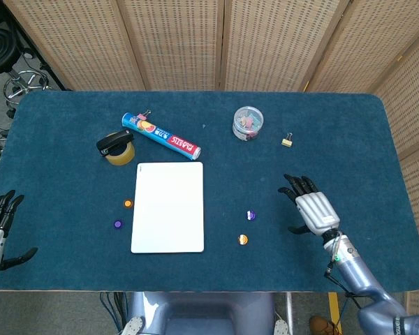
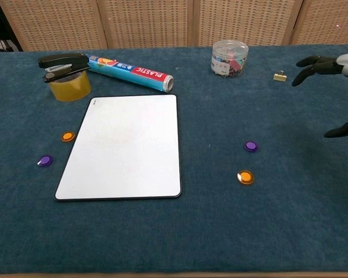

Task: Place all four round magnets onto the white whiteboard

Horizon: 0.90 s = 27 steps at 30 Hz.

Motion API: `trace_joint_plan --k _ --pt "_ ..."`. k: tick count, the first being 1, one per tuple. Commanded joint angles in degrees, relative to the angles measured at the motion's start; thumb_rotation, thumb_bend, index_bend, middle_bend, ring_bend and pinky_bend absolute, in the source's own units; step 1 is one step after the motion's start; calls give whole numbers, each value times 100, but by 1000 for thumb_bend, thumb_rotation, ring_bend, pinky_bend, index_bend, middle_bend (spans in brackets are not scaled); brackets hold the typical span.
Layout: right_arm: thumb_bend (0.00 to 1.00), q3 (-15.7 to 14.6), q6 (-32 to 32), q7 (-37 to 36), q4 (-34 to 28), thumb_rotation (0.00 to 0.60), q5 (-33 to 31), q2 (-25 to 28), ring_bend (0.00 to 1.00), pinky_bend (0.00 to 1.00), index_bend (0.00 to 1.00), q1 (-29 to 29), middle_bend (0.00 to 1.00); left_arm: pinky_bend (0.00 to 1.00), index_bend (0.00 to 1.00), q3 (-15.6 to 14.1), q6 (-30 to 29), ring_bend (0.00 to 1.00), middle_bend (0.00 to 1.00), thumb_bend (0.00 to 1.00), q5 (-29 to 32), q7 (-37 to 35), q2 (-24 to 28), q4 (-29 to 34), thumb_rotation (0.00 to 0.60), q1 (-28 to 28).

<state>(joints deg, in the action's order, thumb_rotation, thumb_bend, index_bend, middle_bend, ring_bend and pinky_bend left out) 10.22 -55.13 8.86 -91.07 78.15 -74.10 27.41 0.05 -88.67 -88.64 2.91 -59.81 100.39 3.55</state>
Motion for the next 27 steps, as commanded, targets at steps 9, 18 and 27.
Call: trace_joint_plan --k 9,18,27 --pt "257 -26 461 77 533 600 -366 -623 0 0 230 486 0 0 0 102 135 0 0 0 199 30 -12 -1 600 35" --pt "257 -38 702 55 822 600 -550 -1020 0 0 304 795 0 0 0 139 213 0 0 0 280 135 -44 23 600 57" --pt "257 -47 959 179 946 600 -767 -1261 0 0 330 1072 0 0 0 164 253 0 0 0 332 165 -52 45 600 64"
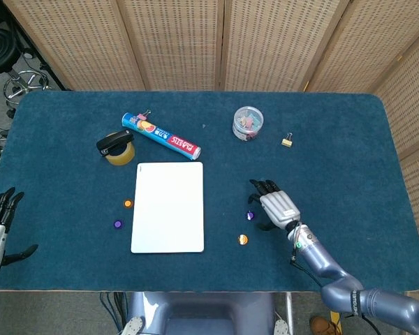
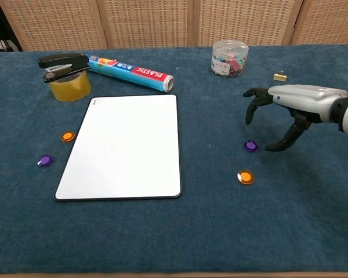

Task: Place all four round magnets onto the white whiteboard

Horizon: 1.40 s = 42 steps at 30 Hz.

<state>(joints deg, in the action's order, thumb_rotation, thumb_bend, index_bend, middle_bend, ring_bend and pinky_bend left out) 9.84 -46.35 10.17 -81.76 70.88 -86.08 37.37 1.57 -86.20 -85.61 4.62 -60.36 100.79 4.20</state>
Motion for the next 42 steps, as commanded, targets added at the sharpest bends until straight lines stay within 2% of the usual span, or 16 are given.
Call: trace_joint_plan --k 1,14,42 --pt "256 -11 120 92 44 600 -83 -107 0 0 330 124 0 0 0 22 14 0 0 0 51 -16 8 12 600 0" --pt "266 -82 176 342 359 600 -460 -329 0 0 341 312 0 0 0 47 47 0 0 0 101 -94 54 34 600 -7" --pt "306 -228 85 323 486 600 -523 -444 0 0 407 432 0 0 0 57 19 0 0 0 92 -106 65 36 600 -44"
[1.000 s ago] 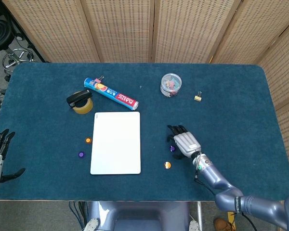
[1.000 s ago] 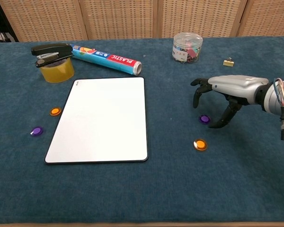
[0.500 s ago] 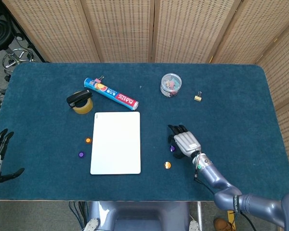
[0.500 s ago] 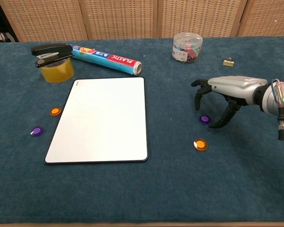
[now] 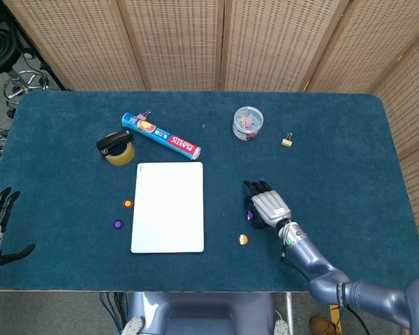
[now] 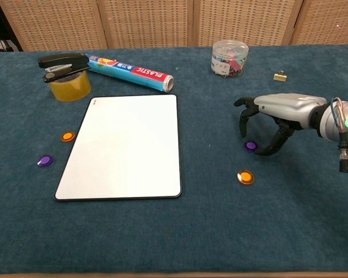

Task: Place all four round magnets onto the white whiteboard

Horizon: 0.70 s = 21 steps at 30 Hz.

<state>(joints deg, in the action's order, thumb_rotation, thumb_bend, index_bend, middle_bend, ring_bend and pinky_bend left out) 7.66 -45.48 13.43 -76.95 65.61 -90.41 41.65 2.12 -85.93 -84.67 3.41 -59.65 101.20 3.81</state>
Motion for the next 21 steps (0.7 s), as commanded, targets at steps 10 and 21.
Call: trace_joint_plan --k 10,21 --pt "311 -22 -13 -11 112 600 -20 -123 0 0 410 39 0 0 0 7 -15 0 0 0 -9 -14 2 1 600 -13" --pt "340 -61 -28 4 215 600 -54 -151 0 0 426 28 0 0 0 11 -16 0 0 0 -9 -53 22 5 600 -20"
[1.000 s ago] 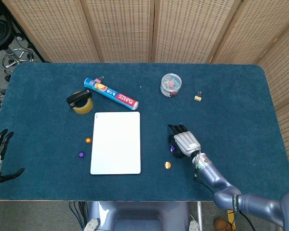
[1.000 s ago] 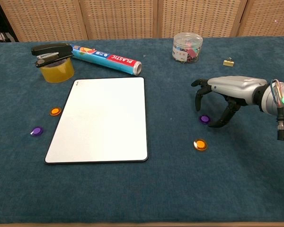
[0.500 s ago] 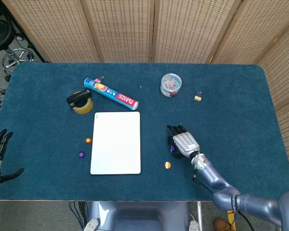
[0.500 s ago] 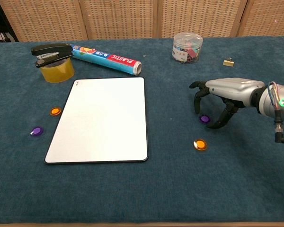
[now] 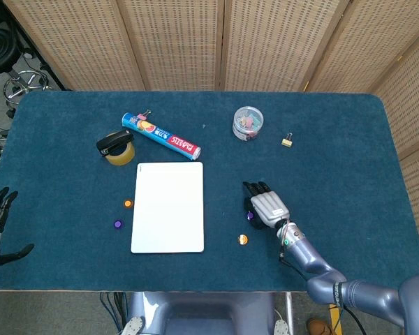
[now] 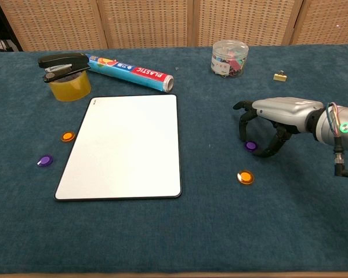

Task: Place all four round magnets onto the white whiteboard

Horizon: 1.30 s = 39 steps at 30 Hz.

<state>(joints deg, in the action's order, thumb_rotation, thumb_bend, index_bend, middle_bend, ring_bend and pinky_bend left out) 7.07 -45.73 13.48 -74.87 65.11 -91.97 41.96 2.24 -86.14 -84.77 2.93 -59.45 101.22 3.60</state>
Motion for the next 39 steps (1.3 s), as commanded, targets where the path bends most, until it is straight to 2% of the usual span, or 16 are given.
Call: trace_joint_plan --k 1,23,33,39 --pt "340 -4 -5 -2 14 600 -6 9 0 0 427 -6 0 0 0 -3 14 0 0 0 2 -7 3 4 600 3" --pt "368 2 -94 -114 -65 600 8 86 0 0 518 -74 0 0 0 -20 34 0 0 0 -37 -42 9 -29 600 4" --pt "376 202 -135 -13 -372 600 -37 104 0 0 525 82 0 0 0 -31 50 0 0 0 -49 -47 16 -24 600 7" --pt "377 576 12 533 -626 600 -419 -188 0 0 525 600 0 0 0 -39 40 0 0 0 -75 -95 41 -16 600 0"
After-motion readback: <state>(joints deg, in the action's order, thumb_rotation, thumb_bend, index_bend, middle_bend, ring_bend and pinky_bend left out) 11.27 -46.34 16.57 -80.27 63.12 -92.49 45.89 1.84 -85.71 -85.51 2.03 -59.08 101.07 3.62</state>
